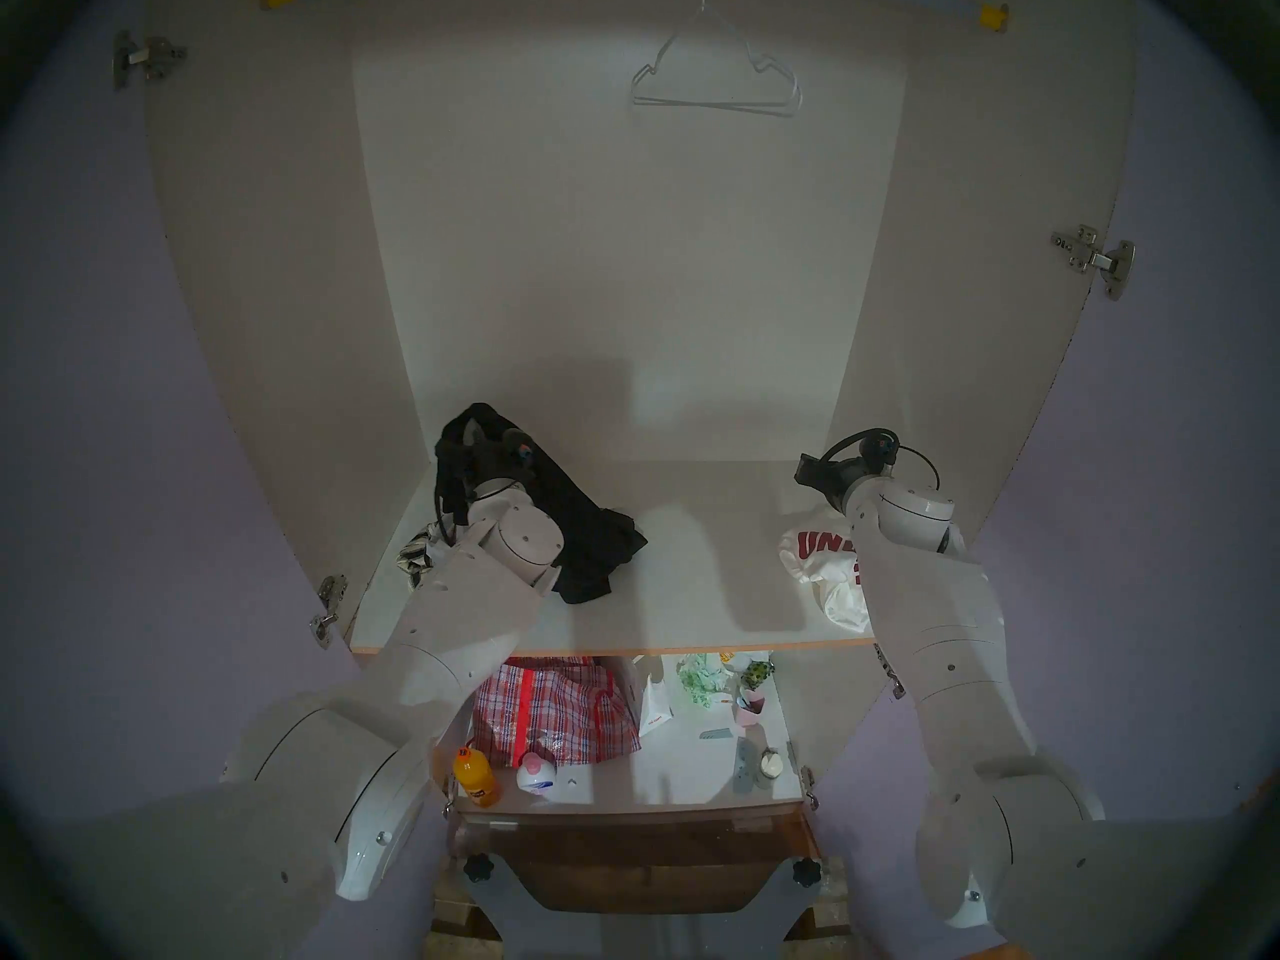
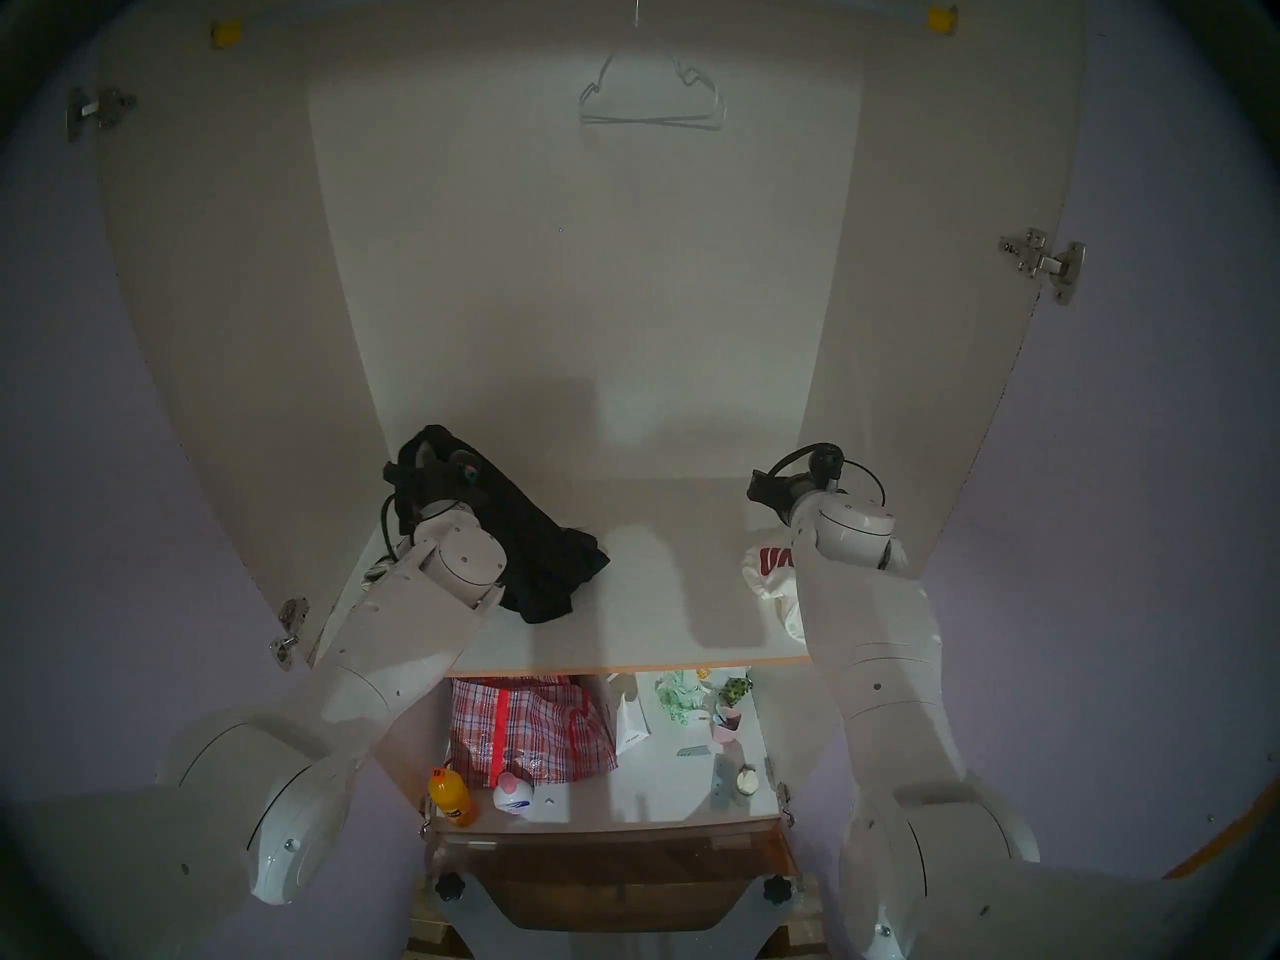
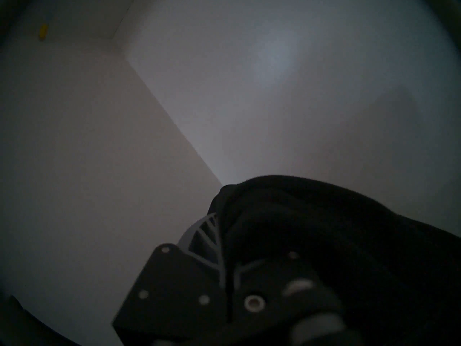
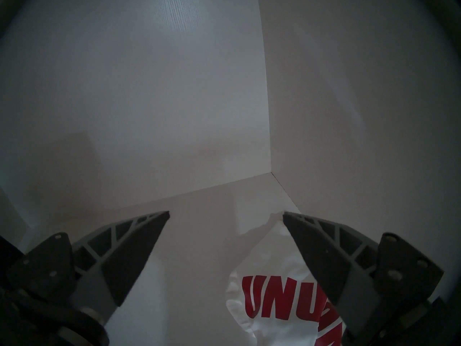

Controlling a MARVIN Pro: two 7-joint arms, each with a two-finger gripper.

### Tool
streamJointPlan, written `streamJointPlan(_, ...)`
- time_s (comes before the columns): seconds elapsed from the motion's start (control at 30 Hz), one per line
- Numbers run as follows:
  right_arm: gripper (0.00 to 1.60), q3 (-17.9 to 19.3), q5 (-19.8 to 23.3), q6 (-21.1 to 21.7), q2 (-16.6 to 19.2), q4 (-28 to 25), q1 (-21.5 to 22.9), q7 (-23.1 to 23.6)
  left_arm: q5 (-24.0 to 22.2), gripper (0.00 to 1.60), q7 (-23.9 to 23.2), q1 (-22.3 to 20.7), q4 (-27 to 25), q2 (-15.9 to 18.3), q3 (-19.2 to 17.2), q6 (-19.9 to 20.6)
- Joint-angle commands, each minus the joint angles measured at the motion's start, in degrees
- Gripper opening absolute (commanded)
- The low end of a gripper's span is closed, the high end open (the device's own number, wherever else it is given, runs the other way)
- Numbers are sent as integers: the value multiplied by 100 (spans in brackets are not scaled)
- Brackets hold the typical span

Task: Sort tops into two piles: light colors and dark colors

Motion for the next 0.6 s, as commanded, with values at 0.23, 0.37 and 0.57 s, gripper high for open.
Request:
streamJointPlan(0.23, 160, 11, 4, -99, -4, -163, 141, 23, 30, 0, -594, -144, -613, 625, -32, 434)
streamJointPlan(0.37, 160, 14, 1, -97, -6, -162, 142, 25, -159, 4, -1428, -152, -634, 885, 402, 886)
streamJointPlan(0.57, 160, 16, -6, -75, -7, -148, 149, 23, -731, 160, -2678, -268, -955, 1307, 1020, 1400)
